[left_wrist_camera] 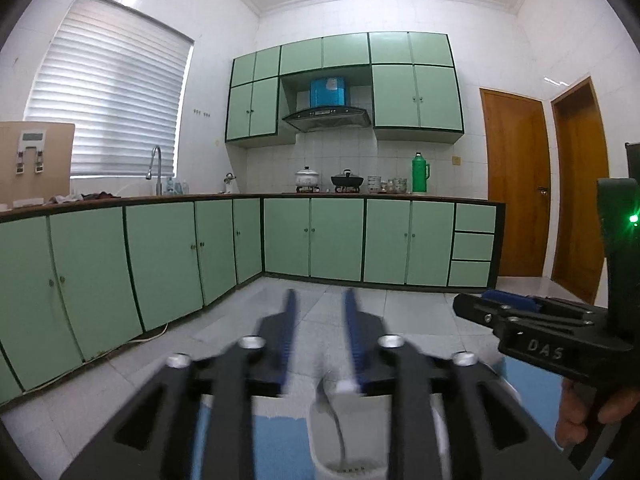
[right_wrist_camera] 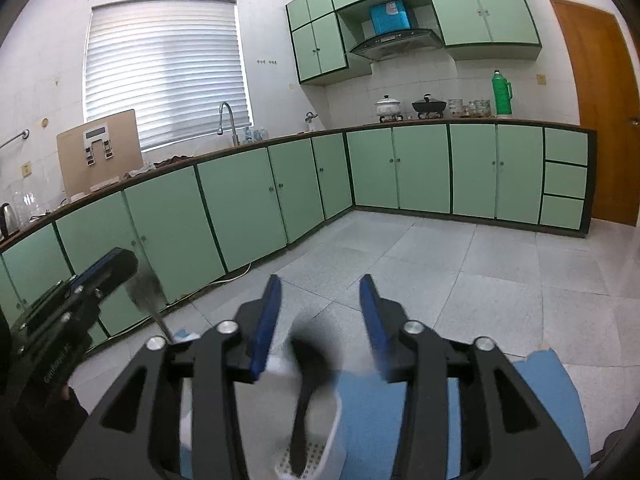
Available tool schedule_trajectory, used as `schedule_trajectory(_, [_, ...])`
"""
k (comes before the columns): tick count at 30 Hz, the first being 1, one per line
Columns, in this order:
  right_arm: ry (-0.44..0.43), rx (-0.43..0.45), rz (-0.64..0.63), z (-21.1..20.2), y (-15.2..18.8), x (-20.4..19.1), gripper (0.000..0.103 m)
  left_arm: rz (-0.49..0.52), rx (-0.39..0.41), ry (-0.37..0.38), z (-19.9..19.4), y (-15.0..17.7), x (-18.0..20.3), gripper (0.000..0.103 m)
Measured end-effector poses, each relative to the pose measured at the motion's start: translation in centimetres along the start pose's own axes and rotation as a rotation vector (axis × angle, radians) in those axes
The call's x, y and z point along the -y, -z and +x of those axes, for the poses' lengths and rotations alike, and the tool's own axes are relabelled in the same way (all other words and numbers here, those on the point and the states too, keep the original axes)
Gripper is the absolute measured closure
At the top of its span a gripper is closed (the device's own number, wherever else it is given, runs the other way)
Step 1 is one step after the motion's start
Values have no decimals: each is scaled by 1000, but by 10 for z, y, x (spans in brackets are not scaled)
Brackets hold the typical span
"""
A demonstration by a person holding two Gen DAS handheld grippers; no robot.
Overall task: Organize utensils
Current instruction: 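Lower the spoons into the holder compartments and open both grippers, then move both open grippers back over the chopstick bundle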
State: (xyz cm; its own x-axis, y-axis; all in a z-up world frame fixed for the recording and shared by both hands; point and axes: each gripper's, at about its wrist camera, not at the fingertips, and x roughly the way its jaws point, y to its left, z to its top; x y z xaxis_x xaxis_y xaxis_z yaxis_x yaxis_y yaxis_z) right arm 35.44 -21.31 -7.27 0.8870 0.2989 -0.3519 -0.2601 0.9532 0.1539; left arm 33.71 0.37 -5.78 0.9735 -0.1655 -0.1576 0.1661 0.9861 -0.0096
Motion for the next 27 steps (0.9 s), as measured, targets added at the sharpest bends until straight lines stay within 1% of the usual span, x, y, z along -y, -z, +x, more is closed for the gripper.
schedule_trajectory(3, [4, -5, 13, -14, -1, 2, 50, -7, -17, -4, -15, -1, 1, 70])
schedule_trajectory(5, [14, -13, 25, -27, 1, 2, 43, -15, -36, -7, -28, 0, 1, 62])
schedule_trajectory(6, [12, -22, 38, -37, 5, 3, 39, -19, -50, -10, -33, 1, 2, 60])
schedule_trajectory(7, [15, -30, 46, -43, 7, 3, 35, -25, -75, -10, -44, 4, 4, 56])
schedule_trajectory(9, [30, -59, 49, -58, 18, 2, 32, -36, -120, -17, -59, 13, 5, 52])
schedule_trajectory(10, [36, -83, 50, -69, 28, 1, 31, -47, -153, -11, -66, 19, 6, 50])
schedule_trajectory(12, [40, -124, 55, -85, 45, -1, 28, -51, -236, -6, -83, 36, 10, 49])
schedule_trajectory(13, [52, -158, 61, -96, 60, -2, 28, -50, -280, -10, -93, 47, 13, 48])
schedule_trajectory(15, [67, -208, 67, -107, 78, -3, 28, -59, -337, -6, -107, 62, 15, 47])
schedule_trajectory(16, [83, -244, 69, -116, 94, -4, 28, -67, -364, -9, -113, 70, 17, 47])
schedule_trajectory(18, [107, -288, 57, -128, 115, -9, 28, -80, -419, -6, -126, 88, 19, 46])
schedule_trajectory(20, [105, -335, 51, -138, 133, -14, 28, -71, -480, -10, -135, 106, 23, 46])
schedule_trajectory(23, [98, -401, 42, -152, 158, -20, 33, -73, -557, -17, -146, 127, 25, 46])
schedule_trajectory(25, [89, -435, 48, -161, 169, -25, 39, -74, -590, -16, -154, 136, 26, 46])
schedule_trajectory(27, [76, -458, 53, -169, 179, -29, 41, -66, -593, -25, -159, 138, 27, 45])
